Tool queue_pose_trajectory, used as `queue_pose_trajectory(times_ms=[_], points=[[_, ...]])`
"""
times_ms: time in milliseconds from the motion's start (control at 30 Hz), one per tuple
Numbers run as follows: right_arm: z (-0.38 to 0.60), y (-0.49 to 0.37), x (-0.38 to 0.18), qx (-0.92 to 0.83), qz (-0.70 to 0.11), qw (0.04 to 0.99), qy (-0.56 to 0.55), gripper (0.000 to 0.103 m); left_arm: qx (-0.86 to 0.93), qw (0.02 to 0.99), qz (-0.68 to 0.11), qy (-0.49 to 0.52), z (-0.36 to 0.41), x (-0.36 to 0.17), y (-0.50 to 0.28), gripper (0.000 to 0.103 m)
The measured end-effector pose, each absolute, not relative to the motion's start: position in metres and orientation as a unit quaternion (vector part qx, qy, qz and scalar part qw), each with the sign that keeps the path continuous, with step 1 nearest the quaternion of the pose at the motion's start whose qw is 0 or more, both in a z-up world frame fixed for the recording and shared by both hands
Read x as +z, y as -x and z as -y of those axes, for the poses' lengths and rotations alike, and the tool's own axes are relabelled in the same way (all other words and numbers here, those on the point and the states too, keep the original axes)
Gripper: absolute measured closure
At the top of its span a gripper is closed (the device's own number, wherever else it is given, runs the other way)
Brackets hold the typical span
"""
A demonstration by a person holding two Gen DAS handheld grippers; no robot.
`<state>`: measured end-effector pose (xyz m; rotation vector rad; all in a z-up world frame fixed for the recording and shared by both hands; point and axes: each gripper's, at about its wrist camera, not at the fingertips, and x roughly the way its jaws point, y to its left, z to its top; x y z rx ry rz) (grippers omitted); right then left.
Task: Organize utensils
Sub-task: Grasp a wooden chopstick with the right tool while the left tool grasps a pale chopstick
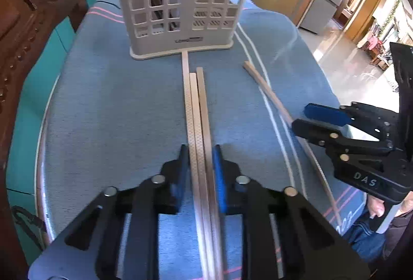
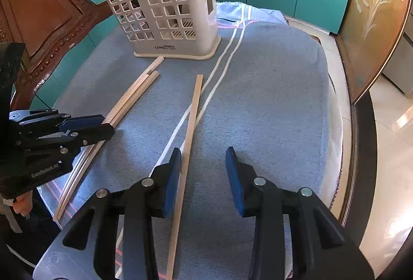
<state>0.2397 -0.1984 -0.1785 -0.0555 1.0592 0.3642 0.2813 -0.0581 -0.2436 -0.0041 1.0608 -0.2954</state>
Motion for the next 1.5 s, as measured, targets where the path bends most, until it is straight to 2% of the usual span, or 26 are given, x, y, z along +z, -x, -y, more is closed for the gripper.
queue_pose_trajectory(times_ms=[167, 233, 533, 733, 1000, 1033, 1067, 1100, 1367, 1433, 1500], points=[[0.196, -0.241, -0.177, 0.171, -0.5, 0.848, 0.032, 0.067, -0.15, 0.847, -0.508, 0.045, 0.048, -0.244, -0.277, 0.086], [0.196, -0.241, -0.175, 0.171, -0.498, 0.85, 0.033, 0.067, -0.157, 0.848, -0.504, 0.055, 0.046, -0.237, -0.274, 0.097], [0.191, -0.24, -0.174, 0.172, -0.495, 0.851, 0.04, 0.067, -0.145, 0.853, -0.5, 0.015, 0.055, -0.24, -0.268, 0.096], [0.191, -0.242, -0.178, 0.168, -0.498, 0.85, 0.046, 0.067, -0.13, 0.854, -0.503, 0.005, 0.059, -0.246, -0.28, 0.086], [0.188, -0.243, -0.181, 0.163, -0.493, 0.853, 0.059, 0.066, -0.11, 0.861, -0.497, -0.012, 0.066, -0.249, -0.288, 0.087], [0.188, -0.243, -0.181, 0.162, -0.492, 0.853, 0.063, 0.07, -0.106, 0.861, -0.497, -0.014, 0.066, -0.249, -0.288, 0.092], [0.187, -0.243, -0.181, 0.162, -0.49, 0.854, 0.063, 0.088, -0.1, 0.862, -0.496, -0.016, 0.065, -0.248, -0.285, 0.095], [0.187, -0.243, -0.181, 0.166, -0.493, 0.852, 0.061, 0.096, -0.094, 0.863, -0.496, -0.016, 0.063, -0.248, -0.285, 0.095], [0.195, -0.246, -0.179, 0.155, -0.497, 0.852, 0.05, 0.096, -0.072, 0.857, -0.509, 0.004, 0.047, -0.246, -0.28, 0.096], [0.194, -0.247, -0.178, 0.153, -0.495, 0.853, 0.053, 0.092, -0.072, 0.858, -0.509, 0.005, 0.045, -0.246, -0.28, 0.096], [0.192, -0.248, -0.177, 0.148, -0.491, 0.857, 0.055, 0.088, -0.07, 0.859, -0.506, 0.006, 0.042, -0.245, -0.281, 0.092]])
